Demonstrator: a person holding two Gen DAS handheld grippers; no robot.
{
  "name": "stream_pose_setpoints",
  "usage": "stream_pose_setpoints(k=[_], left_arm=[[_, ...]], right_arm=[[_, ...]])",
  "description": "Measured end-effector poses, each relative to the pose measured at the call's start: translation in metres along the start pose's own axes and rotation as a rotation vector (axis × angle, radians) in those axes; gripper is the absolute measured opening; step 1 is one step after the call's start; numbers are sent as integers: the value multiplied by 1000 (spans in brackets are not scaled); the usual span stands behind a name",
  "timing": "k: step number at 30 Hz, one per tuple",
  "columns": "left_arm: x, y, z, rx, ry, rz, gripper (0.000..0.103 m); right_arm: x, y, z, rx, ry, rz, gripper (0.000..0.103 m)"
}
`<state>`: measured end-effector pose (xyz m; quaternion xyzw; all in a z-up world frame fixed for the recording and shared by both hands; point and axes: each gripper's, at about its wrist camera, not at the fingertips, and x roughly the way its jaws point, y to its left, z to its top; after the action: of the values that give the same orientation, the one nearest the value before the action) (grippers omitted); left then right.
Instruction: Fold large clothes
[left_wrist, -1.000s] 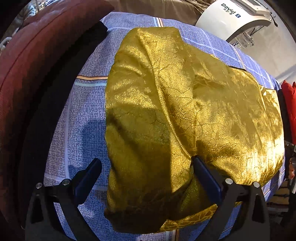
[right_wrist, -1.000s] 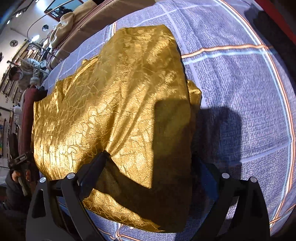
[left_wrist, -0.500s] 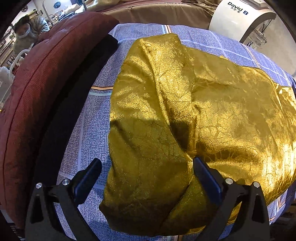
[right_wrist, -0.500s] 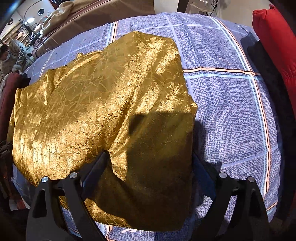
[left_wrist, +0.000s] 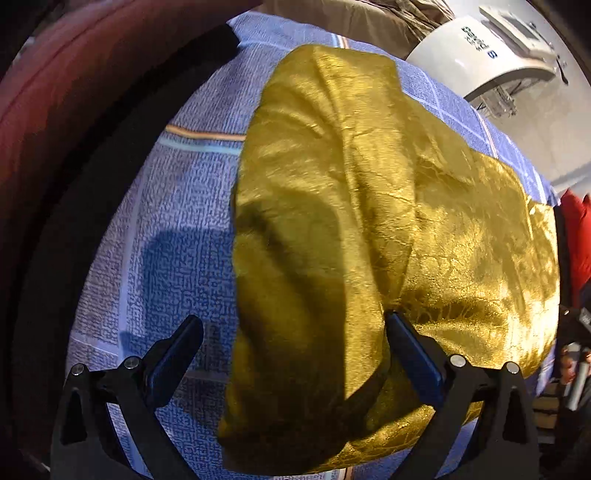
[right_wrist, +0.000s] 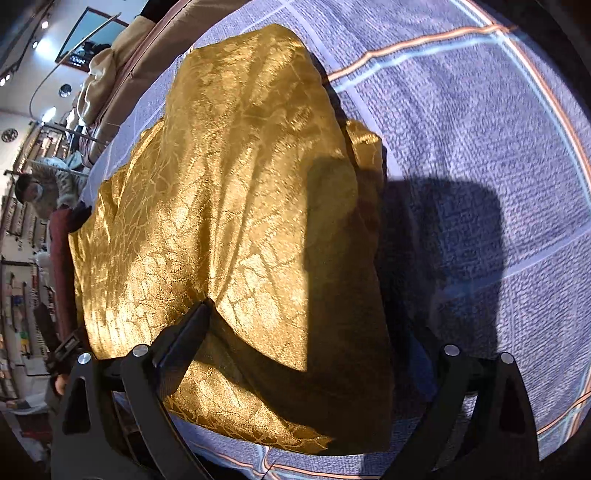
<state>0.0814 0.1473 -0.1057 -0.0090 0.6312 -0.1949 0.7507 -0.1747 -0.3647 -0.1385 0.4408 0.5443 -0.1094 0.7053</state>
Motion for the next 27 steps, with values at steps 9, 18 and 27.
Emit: stream_pose_setpoints(k=[9,18,27], left_arm=[[10,16,8,-49,30,-5,98],[-51,-6,25,8,-186,292,97],[-33,-82,82,103,-228,125,97]], right_arm=[[4,17,3,-132,-70,-132,93],[-50,48,25,-224,-247,-351,94],[-39,137,47,-443,-305,-208,94]])
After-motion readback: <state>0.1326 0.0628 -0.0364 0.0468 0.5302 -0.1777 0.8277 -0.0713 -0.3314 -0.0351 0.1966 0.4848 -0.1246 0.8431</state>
